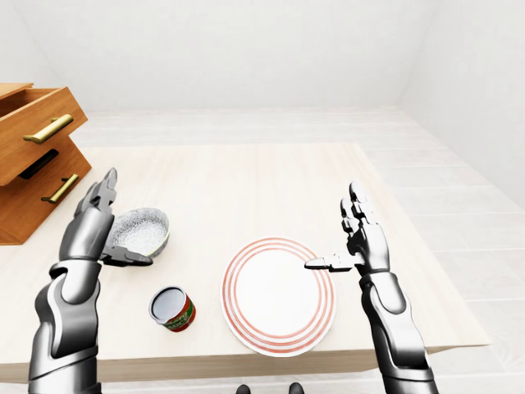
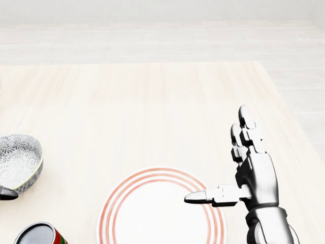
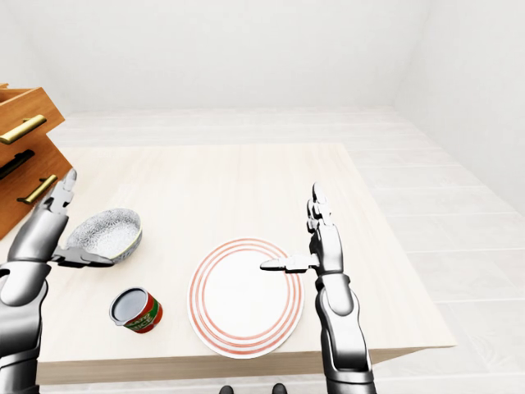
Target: Put the bowl on the plate.
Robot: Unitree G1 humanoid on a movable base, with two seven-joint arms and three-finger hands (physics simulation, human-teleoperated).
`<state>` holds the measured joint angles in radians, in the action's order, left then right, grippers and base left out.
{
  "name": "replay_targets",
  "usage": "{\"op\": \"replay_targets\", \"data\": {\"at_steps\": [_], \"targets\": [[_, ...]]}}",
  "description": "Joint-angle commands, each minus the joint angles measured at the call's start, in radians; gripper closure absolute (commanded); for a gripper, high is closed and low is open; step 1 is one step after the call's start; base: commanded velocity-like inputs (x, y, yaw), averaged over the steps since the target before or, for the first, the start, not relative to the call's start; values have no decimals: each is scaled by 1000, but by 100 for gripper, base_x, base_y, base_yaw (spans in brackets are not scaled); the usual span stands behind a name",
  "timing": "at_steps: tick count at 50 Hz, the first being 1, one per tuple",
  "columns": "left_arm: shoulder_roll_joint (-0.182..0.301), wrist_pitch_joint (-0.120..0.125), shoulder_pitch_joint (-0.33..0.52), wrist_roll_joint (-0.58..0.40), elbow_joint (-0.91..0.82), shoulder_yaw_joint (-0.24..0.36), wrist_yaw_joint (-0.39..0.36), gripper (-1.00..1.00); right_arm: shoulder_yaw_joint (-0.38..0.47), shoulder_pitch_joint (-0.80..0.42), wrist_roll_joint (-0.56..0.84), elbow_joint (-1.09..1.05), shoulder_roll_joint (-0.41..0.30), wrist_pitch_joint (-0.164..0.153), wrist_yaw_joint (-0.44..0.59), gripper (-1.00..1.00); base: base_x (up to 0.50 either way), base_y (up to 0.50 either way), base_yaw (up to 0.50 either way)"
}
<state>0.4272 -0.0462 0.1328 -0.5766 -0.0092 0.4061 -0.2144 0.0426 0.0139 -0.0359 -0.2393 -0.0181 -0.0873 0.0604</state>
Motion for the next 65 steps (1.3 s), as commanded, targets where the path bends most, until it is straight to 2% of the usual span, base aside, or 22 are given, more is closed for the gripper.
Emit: {"op": "replay_targets", "data": {"at_steps": [1,5,11,15,16,27,38,48,65], "targets": [[47,-41,15,-159,50,-3,45,-100,-2,0,-1,2,0,0,-3,-100,0,0,0],[49,-41,25,-182,49,-1,51,-100,-2,2,-1,1,-1,0,-3,-100,0,0,0],[66,-41,43,-282,43,-36,70,-100,-1,0,-2,-4,-1,0,-2,-100,0,0,0],[49,-41,60,-307,53,-47,74,-100,-1,-10,-2,0,-2,0,-3,-100,0,0,0],[57,-41,61,-337,59,-58,77,-100,-1,-12,-3,0,-2,0,-3,-100,0,0,0],[19,-41,62,-389,129,-98,120,-100,2,-13,-4,-4,-4,0,0,-100,0,0,0],[-18,-41,44,-394,196,-126,160,-100,3,-1,-5,-4,-3,0,0,-100,0,0,0],[-22,-41,32,-406,199,-127,161,-100,5,13,-5,-8,-1,0,-2,-100,0,0,0],[-2,-41,32,-487,209,-136,175,-100,5,37,-10,-25,2,0,2,-100,0,0,0]]}}
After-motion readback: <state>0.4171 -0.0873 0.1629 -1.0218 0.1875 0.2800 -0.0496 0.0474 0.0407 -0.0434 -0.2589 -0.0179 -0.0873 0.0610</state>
